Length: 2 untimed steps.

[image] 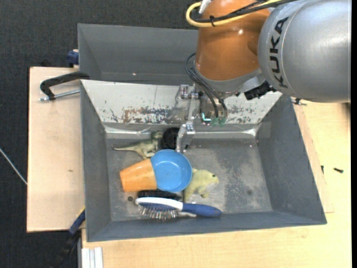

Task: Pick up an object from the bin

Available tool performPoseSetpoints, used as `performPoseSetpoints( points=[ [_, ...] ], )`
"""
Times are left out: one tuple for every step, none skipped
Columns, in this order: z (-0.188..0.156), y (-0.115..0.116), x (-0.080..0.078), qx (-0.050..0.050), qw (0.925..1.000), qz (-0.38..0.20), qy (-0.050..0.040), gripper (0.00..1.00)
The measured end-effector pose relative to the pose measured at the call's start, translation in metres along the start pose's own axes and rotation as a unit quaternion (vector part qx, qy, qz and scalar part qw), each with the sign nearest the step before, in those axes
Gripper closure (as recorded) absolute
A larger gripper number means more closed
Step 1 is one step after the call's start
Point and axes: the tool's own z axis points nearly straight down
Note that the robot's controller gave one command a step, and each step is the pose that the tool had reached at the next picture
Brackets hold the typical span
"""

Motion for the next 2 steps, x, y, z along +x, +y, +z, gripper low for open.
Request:
performPoseSetpoints(
  points=[
    [0.1145, 0.0709, 0.0146, -0.004, 0.9996, 0.028, -0.0092, 0.0],
    [0.1169, 0.0618, 0.0121, -0.002, 0.9991, 0.041, -0.0042, 0.0]
  ],
)
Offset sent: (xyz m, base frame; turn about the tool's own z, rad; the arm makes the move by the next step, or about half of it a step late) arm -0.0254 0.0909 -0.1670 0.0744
